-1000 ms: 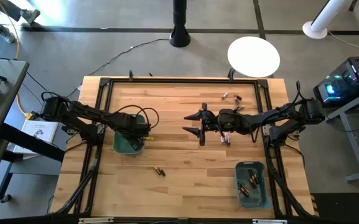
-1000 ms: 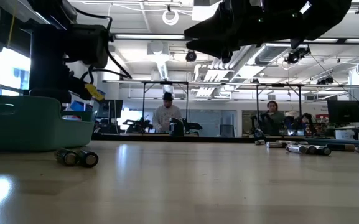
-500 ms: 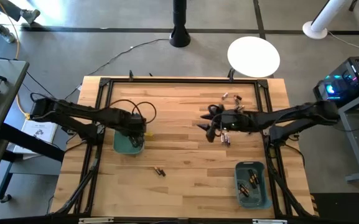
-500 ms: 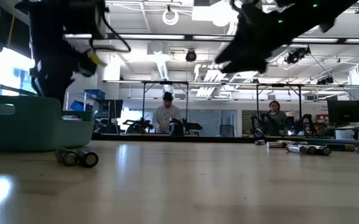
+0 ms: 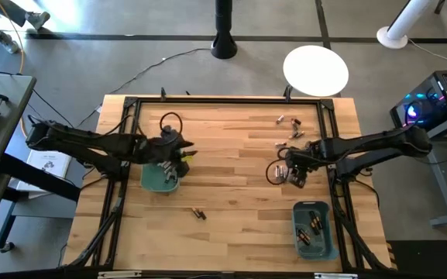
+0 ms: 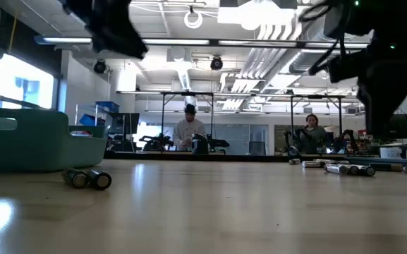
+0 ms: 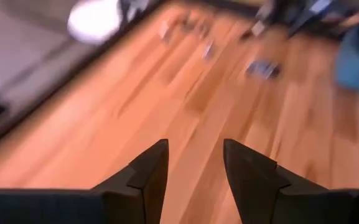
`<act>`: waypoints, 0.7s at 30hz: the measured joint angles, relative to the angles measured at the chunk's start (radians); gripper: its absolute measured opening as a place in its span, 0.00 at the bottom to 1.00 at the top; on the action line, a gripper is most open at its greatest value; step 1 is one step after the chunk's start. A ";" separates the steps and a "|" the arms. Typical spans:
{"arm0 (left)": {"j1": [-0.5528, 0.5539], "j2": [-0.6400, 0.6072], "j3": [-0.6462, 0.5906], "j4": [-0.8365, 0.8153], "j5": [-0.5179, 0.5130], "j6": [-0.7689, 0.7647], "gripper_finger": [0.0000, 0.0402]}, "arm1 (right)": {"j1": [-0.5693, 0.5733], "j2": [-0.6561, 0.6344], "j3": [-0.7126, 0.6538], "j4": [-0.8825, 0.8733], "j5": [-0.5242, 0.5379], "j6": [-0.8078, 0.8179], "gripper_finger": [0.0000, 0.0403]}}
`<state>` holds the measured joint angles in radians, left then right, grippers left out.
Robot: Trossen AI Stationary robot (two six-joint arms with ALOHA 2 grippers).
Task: Sort batteries
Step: Put the silver battery into the green bin
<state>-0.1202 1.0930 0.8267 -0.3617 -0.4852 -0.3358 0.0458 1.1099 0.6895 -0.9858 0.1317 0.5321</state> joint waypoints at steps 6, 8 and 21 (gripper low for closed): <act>-0.001 0.067 0.000 0.193 0.023 0.191 0.36 | -0.029 0.131 0.000 -0.092 -0.006 0.026 0.50; 0.001 0.096 0.000 0.209 0.028 0.218 0.36 | -0.045 0.189 0.000 -0.120 -0.006 -0.039 0.48; 0.001 0.224 0.000 0.202 0.083 0.228 0.36 | -0.077 0.409 0.000 -0.256 0.007 -0.218 0.43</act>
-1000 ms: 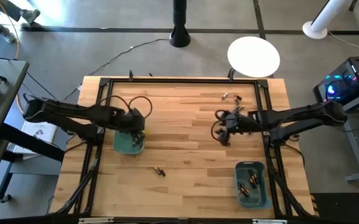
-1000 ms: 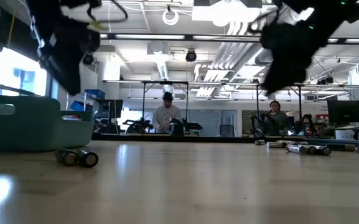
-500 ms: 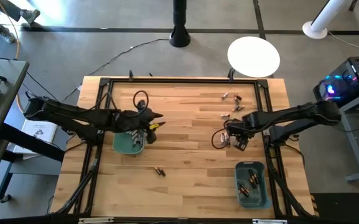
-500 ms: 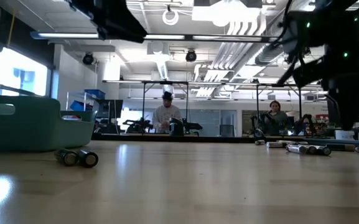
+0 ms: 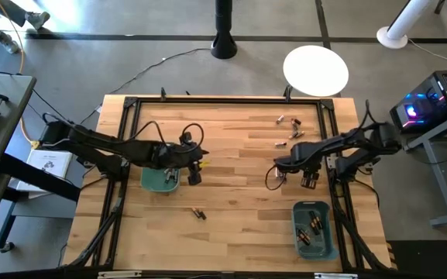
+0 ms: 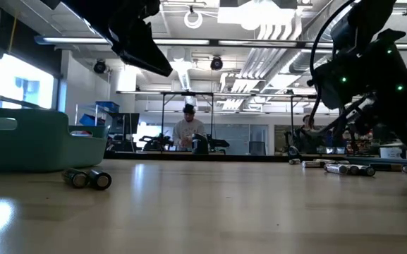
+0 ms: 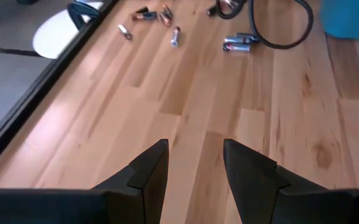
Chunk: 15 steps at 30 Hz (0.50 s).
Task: Sort batteries
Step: Put the silver battery into the green bin
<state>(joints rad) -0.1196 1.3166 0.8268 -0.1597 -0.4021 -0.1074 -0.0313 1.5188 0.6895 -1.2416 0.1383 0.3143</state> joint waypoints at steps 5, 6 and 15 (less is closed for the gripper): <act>0.000 0.018 0.000 -0.001 0.012 0.000 0.36 | -0.002 0.052 0.000 0.018 0.037 0.051 0.43; 0.000 0.019 0.000 0.001 0.016 0.000 0.36 | -0.002 0.065 0.000 0.028 0.040 0.057 0.43; 0.000 0.019 0.000 0.000 0.034 0.007 0.36 | -0.026 0.223 0.012 0.082 0.046 0.139 0.43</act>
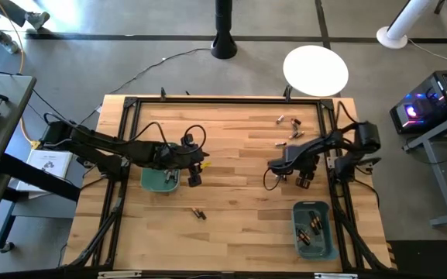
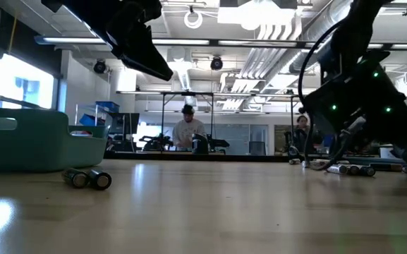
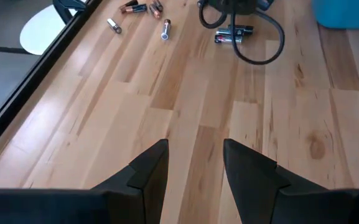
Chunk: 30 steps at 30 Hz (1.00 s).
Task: Sort batteries
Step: Put the silver battery into the green bin
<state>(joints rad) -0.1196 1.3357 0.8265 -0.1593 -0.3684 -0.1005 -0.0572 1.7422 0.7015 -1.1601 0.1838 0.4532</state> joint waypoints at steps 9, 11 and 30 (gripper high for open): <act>0.000 0.000 0.000 0.000 0.016 0.000 0.36 | 0.012 0.035 0.107 -0.046 0.018 -0.073 0.43; 0.000 0.000 0.000 0.001 0.016 0.000 0.36 | 0.023 0.019 0.148 -0.064 0.029 -0.077 0.43; 0.000 0.000 -0.001 0.000 0.018 0.000 0.36 | -0.045 -0.018 0.070 0.053 0.093 -0.174 0.43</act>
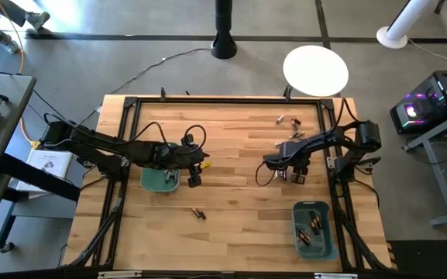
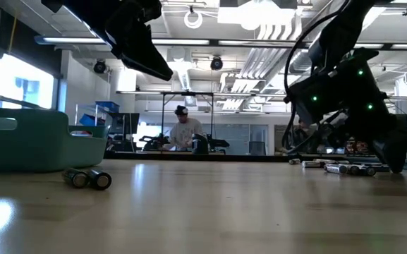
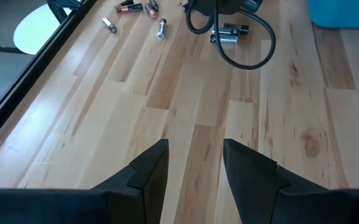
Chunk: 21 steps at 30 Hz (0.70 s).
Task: Sort batteries
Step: Put the silver battery into the green bin
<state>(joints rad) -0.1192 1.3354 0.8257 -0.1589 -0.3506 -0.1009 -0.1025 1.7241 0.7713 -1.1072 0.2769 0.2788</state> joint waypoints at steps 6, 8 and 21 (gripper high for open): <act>-0.001 0.000 0.000 0.000 0.000 -0.001 0.36 | -0.009 0.001 0.007 0.014 -0.026 -0.037 0.39; -0.002 0.000 0.000 0.000 0.000 -0.004 0.36 | -0.009 0.002 0.011 0.016 -0.033 -0.052 0.34; -0.016 0.000 0.000 -0.001 0.001 -0.027 0.36 | -0.009 0.004 0.066 0.023 -0.100 -0.157 0.04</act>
<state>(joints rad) -0.1349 1.3354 0.8257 -0.1596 -0.3492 -0.1280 -0.1116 1.7283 0.8370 -1.0844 0.1767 0.1220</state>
